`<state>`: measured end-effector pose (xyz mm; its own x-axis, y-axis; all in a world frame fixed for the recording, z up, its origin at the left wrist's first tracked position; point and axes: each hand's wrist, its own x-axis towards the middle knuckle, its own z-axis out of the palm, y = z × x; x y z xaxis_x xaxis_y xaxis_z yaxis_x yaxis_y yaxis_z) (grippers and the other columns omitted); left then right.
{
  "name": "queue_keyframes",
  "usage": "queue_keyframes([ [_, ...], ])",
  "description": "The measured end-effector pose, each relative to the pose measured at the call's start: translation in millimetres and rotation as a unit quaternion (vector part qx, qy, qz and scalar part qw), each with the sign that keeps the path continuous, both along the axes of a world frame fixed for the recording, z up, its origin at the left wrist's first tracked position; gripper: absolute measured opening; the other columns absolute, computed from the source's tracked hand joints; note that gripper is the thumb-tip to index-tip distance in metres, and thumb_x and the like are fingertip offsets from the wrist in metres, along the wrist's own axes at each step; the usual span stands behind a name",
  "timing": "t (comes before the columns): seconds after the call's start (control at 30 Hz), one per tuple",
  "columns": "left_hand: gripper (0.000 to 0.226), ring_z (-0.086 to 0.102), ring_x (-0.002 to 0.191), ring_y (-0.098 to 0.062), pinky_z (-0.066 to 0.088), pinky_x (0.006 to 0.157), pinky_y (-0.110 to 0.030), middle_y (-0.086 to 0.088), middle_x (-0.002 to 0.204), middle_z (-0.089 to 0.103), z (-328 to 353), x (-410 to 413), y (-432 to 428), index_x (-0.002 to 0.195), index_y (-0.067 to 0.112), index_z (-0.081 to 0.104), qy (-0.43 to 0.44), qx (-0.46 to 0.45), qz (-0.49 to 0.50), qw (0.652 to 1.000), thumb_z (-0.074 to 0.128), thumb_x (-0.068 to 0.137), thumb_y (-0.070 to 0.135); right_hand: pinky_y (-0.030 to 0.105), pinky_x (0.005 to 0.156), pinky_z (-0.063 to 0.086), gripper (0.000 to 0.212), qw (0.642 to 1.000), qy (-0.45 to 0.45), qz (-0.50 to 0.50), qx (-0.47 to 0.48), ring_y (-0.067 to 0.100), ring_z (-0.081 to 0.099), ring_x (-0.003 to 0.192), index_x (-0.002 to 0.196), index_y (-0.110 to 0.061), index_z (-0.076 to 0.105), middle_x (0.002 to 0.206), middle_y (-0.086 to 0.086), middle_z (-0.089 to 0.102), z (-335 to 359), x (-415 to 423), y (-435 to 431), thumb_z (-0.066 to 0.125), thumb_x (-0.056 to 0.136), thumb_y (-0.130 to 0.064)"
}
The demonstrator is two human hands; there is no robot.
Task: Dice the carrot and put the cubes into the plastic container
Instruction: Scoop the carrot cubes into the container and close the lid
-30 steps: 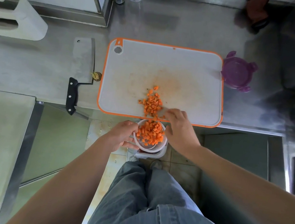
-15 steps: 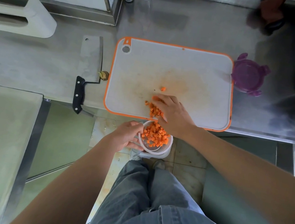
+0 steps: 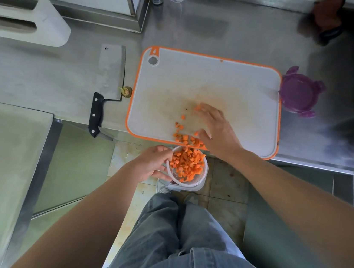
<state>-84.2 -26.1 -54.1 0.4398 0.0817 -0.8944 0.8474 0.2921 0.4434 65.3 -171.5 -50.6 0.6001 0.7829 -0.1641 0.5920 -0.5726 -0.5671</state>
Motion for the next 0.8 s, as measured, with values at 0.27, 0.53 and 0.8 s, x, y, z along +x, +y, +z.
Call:
queue_keyframes([
  [0.27,0.024,0.066,0.095,-0.035,0.061,0.074,-0.045,-0.017,0.115,0.058,-2,0,2,0.113,0.007,0.057,0.005,0.005,-0.003,1.0,0.051,0.09,0.008,0.032,0.118,0.022,0.054,0.997,0.03,0.065,-0.033,0.015,0.02,0.145,0.149,-0.012,0.033,0.156,0.002,0.028,1,-28,-19,0.046,0.097,-0.013],
  [0.53,0.019,0.066,0.096,-0.036,0.061,0.074,-0.046,-0.017,0.114,0.06,-3,1,4,0.106,0.007,0.059,0.008,0.01,-0.002,1.0,0.052,0.088,0.008,0.028,0.095,0.048,0.045,0.991,0.024,0.11,0.071,0.018,0.055,0.111,0.126,-0.009,0.059,0.122,0.006,0.057,12,-36,-29,0.048,0.084,0.004],
  [0.8,0.024,0.066,0.097,-0.036,0.06,0.075,-0.049,-0.019,0.115,0.058,-1,2,3,0.111,0.004,0.059,0.016,0.011,0.004,1.0,0.051,0.089,0.008,0.04,0.118,0.02,0.054,0.98,-0.032,0.191,-0.047,0.022,0.019,0.146,0.149,-0.017,0.032,0.159,0.004,0.021,-2,-1,37,0.044,0.096,-0.018],
])
